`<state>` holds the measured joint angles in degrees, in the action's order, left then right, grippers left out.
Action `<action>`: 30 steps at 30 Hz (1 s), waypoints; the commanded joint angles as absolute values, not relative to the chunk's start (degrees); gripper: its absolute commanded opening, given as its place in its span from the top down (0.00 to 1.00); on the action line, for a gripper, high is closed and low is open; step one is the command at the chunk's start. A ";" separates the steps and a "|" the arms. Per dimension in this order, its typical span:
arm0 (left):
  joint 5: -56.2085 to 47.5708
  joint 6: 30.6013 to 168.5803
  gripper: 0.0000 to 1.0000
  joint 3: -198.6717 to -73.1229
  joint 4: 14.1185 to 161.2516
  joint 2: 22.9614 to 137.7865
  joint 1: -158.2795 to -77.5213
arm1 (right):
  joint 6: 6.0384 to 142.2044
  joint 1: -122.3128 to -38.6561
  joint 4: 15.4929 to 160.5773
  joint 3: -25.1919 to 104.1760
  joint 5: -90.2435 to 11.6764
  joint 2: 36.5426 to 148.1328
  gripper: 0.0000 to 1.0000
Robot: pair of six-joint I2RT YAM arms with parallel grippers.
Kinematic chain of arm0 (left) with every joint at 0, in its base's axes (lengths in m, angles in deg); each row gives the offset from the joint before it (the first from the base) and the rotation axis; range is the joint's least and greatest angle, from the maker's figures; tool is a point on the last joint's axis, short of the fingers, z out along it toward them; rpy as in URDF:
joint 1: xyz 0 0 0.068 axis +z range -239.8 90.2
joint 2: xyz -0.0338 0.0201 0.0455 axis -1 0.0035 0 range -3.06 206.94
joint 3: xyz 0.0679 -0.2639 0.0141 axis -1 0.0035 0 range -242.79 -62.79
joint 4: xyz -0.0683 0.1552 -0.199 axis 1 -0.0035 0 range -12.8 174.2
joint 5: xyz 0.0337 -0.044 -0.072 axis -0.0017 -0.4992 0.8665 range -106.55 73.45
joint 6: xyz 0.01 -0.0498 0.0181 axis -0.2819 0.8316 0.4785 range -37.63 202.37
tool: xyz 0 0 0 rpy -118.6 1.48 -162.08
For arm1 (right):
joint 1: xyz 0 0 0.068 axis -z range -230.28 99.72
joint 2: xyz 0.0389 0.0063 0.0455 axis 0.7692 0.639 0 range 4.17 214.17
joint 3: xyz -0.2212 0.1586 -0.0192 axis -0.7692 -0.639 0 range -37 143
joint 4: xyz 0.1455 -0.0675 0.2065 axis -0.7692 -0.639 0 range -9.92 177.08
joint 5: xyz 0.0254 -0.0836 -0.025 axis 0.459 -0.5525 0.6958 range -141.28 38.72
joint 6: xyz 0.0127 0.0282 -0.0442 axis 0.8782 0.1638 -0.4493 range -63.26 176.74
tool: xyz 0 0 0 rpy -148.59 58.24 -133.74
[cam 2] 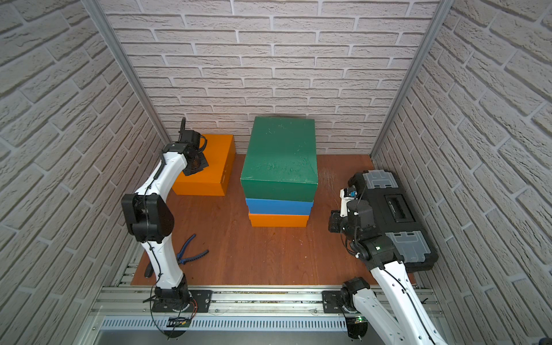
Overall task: Stack the shoeboxes
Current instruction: Adjust the shoebox at the center of the board.
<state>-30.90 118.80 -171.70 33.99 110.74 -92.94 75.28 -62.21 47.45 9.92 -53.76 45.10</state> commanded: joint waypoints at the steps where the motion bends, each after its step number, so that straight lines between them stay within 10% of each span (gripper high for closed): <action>1: -32.13 118.33 0.93 -171.16 33.37 111.57 -90.32 | 74.40 -62.57 49.29 8.90 -53.22 44.55 0.88; 30: -17.48 123.08 0.94 -150.73 48.01 107.63 -87.15 | 79.06 -62.84 51.01 8.59 -48.92 45.66 0.88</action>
